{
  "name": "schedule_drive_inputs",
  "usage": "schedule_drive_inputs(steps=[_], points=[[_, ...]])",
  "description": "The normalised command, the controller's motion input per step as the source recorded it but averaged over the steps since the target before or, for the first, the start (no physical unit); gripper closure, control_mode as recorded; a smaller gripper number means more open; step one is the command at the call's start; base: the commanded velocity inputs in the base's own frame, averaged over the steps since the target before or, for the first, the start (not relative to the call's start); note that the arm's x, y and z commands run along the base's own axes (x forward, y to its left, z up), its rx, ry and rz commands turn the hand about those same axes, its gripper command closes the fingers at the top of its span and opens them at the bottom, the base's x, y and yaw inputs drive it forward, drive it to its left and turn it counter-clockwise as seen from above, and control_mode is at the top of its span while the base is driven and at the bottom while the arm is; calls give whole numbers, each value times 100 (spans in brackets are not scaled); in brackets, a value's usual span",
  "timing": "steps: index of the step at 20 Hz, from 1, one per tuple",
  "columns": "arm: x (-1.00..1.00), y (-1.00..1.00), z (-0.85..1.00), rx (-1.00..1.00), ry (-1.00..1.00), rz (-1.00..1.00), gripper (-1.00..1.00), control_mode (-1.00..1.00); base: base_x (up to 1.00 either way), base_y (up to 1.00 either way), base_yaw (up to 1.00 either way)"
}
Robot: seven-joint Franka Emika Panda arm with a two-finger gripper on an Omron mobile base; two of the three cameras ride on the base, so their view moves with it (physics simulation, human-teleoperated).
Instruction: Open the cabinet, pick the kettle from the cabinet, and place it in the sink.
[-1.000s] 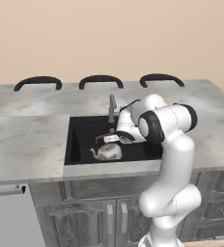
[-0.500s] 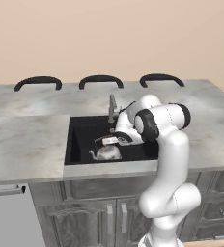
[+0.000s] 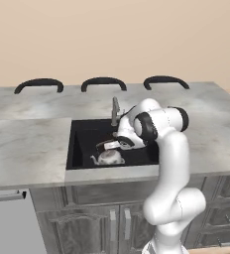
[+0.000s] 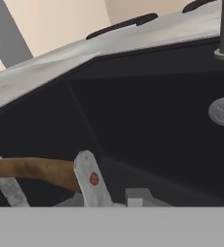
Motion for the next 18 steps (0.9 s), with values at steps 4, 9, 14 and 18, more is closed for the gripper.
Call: schedule_drive_inputs(steps=[4, 9, 14, 18], points=[[21, 4, -18, 0, 0, 4, 100, -100, 0, 0, 0], [23, 6, -15, 0, 0, 3, 100, -100, 0, 0, 0], [24, 9, -16, 0, 0, 1, 100, -100, 0, 0, 0], [22, 6, -15, 0, 0, 1, 100, -100, 0, 0, 0]])
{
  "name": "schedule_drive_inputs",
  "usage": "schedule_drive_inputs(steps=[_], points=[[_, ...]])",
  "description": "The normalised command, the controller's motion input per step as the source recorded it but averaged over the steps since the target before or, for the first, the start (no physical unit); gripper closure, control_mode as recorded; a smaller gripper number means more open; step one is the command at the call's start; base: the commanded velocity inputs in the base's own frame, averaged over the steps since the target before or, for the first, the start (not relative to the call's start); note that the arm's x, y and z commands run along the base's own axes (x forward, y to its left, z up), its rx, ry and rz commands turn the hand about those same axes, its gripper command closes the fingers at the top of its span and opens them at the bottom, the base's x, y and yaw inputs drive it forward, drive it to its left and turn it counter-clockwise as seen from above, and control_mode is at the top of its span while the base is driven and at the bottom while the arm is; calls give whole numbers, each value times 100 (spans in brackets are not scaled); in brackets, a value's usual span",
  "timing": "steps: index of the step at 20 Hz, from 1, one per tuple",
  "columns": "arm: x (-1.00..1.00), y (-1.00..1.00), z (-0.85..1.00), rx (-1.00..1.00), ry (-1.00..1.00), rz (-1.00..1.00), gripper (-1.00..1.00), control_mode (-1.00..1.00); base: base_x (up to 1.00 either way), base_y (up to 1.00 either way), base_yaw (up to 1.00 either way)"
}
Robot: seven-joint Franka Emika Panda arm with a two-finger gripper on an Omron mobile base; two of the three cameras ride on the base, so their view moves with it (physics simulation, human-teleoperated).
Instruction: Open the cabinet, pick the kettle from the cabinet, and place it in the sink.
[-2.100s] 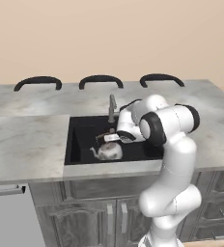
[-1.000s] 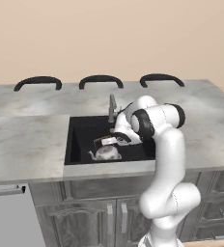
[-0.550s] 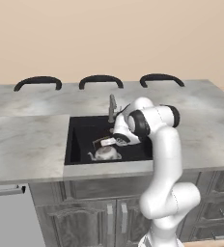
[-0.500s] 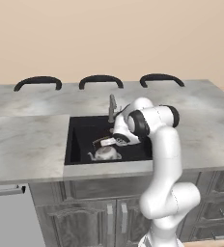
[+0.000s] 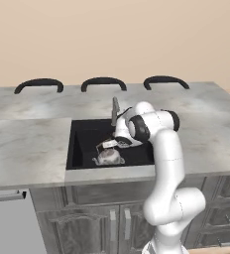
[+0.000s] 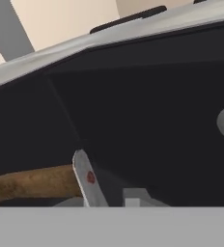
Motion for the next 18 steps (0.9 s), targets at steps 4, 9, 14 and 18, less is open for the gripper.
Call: schedule_drive_inputs(steps=[4, 9, 14, 18], points=[[8, 4, -15, 0, 0, 0, 100, -100, 0, 0, 0], [-4, 0, -16, 0, 0, 0, -100, -100, 0, 0, 0], [-9, 0, -18, 0, 0, 0, -100, -100, 0, 0, 0], [-7, 0, -13, 0, 0, 0, -100, -100, 0, 0, 0]])
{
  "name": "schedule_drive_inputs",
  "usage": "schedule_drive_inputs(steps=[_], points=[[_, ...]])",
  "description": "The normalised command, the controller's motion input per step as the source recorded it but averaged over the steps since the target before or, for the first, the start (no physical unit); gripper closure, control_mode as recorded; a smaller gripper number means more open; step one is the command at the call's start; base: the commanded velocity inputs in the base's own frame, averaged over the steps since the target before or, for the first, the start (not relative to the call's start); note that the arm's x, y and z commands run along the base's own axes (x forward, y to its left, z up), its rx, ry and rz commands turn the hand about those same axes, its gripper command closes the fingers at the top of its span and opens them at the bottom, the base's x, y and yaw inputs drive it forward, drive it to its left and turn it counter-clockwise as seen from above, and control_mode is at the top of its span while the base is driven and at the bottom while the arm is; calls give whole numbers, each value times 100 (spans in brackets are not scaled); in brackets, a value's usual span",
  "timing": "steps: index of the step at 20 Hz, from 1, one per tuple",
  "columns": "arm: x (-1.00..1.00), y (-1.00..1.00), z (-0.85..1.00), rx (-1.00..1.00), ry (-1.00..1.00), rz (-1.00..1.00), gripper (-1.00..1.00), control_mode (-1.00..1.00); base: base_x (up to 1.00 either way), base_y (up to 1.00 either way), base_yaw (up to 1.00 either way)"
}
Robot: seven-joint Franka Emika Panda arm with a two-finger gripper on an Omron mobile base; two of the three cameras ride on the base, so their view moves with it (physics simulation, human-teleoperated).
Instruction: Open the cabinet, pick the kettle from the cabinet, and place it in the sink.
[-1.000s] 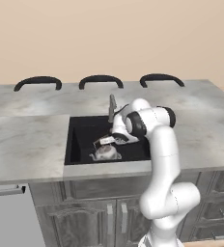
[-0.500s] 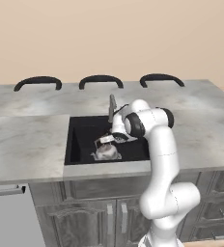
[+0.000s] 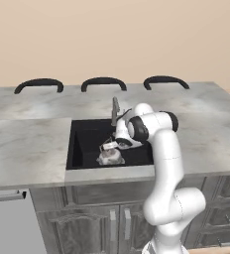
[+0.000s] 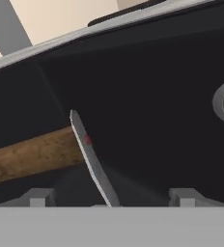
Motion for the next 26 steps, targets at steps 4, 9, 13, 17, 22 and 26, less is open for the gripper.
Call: schedule_drive_inputs(steps=[4, 9, 13, 17, 22, 26], points=[[-1, -3, -5, 0, 0, 0, -100, -100, 0, 0, 0], [0, -11, 0, 0, 0, 0, -100, -100, 0, 0, 0], [0, -11, 3, 0, 0, 0, -100, -100, 0, 0, 0], [-2, -11, 8, -2, 0, 0, -100, -100, 0, 0, 0], [0, -12, 9, -5, 0, 0, -100, -100, 0, 0, 0], [-1, -13, 7, -10, 0, 0, -100, -100, 0, 0, 0]])
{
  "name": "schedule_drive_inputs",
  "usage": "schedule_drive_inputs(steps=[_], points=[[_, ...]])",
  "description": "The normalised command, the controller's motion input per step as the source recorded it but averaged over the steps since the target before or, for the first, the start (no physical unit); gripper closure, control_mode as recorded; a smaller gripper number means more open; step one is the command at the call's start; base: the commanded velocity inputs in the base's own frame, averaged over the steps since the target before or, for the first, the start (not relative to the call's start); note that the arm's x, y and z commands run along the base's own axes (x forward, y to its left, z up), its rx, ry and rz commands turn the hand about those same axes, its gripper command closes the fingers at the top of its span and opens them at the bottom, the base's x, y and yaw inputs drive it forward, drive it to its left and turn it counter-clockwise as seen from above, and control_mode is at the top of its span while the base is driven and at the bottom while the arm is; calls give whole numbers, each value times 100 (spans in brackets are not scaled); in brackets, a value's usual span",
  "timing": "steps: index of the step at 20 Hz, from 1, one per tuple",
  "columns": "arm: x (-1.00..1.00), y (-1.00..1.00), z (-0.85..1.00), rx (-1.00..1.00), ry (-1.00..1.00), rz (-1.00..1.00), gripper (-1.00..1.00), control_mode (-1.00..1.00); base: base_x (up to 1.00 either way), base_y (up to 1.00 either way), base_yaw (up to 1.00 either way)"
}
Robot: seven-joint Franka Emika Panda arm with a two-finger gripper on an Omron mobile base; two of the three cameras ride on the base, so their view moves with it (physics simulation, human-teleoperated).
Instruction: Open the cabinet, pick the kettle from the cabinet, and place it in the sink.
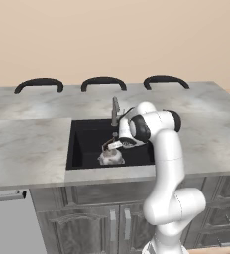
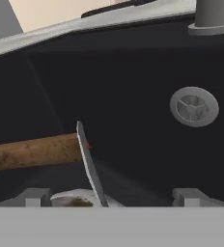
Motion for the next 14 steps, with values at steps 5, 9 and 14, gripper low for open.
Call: schedule_drive_inputs(steps=[5, 9, 14], points=[[-2, -16, 10, -13, 0, 0, -100, -100, 0, 0, 0], [-9, -17, 13, -9, 1, 0, -100, -100, 0, 0, 0], [-6, -20, 16, -7, 8, -1, -100, -100, 0, 0, 0]])
